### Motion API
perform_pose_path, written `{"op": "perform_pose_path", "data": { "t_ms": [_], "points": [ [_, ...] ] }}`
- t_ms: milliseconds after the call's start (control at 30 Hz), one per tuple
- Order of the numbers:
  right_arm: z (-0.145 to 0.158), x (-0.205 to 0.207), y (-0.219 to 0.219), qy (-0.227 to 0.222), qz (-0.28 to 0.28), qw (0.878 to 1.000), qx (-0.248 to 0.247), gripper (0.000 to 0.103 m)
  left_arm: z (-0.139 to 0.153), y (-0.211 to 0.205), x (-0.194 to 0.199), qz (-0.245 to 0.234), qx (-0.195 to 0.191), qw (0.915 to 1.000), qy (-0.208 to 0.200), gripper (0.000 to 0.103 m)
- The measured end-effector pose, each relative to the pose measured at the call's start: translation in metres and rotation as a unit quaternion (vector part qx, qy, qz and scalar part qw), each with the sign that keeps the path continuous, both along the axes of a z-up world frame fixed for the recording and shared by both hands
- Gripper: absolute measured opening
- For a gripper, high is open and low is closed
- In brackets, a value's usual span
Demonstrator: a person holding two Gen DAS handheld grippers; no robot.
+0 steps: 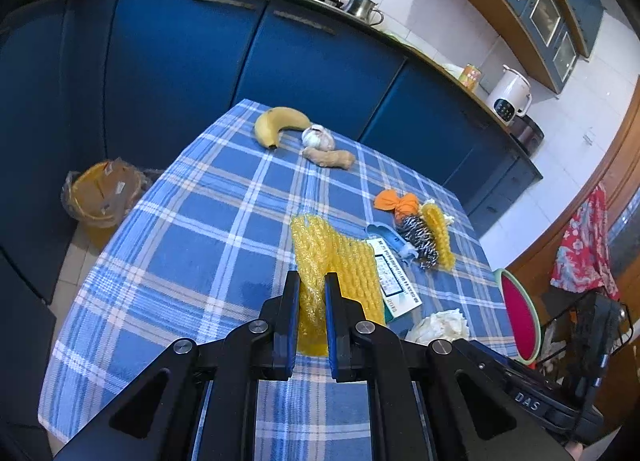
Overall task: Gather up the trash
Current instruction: 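Grasp the crumpled white paper with the right tool while the left tool holds the foam net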
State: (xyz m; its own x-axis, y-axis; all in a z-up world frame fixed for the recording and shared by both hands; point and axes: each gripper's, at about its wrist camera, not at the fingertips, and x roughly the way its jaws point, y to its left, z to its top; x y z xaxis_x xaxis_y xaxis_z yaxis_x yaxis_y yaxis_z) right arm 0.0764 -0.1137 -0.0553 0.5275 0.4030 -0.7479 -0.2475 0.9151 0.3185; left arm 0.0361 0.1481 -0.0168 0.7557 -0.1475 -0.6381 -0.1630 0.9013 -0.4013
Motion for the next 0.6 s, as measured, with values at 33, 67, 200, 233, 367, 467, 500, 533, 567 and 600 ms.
{"op": "perform_pose_path", "data": {
  "t_ms": [33, 67, 200, 233, 367, 467, 500, 533, 567, 600],
  "points": [
    [-0.003, 0.002, 0.002, 0.002, 0.000, 1.000, -0.003, 0.051, -0.002, 0.001, 0.001, 0.000, -0.001, 1.0000, 0.002, 0.011],
    [-0.005, 0.005, 0.003, 0.006, 0.001, 1.000, -0.004, 0.051, -0.002, 0.001, 0.001, 0.000, -0.002, 1.0000, 0.002, 0.011],
    [-0.016, 0.012, 0.006, 0.018, 0.004, 1.000, -0.004, 0.051, -0.006, 0.002, 0.005, 0.000, -0.003, 1.0000, 0.005, 0.011],
    [-0.017, 0.012, 0.006, 0.018, 0.006, 1.000, -0.001, 0.051, -0.006, 0.002, 0.005, -0.001, -0.004, 1.0000, 0.005, 0.011],
    [-0.021, 0.014, 0.009, 0.012, 0.010, 1.000, -0.002, 0.051, -0.007, 0.002, 0.006, 0.000, -0.003, 1.0000, 0.005, 0.011],
    [-0.021, 0.014, 0.012, 0.008, 0.016, 1.000, 0.001, 0.049, -0.008, 0.002, 0.007, 0.001, -0.001, 1.0000, 0.008, 0.011],
    [-0.021, 0.014, 0.013, 0.007, 0.020, 1.000, 0.004, 0.043, -0.008, 0.002, 0.008, 0.001, 0.000, 1.0000, 0.009, 0.011],
    [-0.021, 0.013, 0.014, 0.005, 0.022, 1.000, 0.006, 0.043, -0.007, 0.002, 0.010, 0.001, 0.001, 1.0000, 0.010, 0.011],
    [-0.021, 0.012, 0.015, 0.001, 0.022, 1.000, 0.004, 0.042, -0.007, 0.002, 0.011, 0.000, 0.002, 0.9999, 0.010, 0.011],
    [-0.021, 0.011, 0.016, -0.003, 0.024, 1.000, 0.001, 0.041, -0.006, 0.001, 0.013, -0.001, 0.005, 0.9999, 0.011, 0.011]
  ]
}}
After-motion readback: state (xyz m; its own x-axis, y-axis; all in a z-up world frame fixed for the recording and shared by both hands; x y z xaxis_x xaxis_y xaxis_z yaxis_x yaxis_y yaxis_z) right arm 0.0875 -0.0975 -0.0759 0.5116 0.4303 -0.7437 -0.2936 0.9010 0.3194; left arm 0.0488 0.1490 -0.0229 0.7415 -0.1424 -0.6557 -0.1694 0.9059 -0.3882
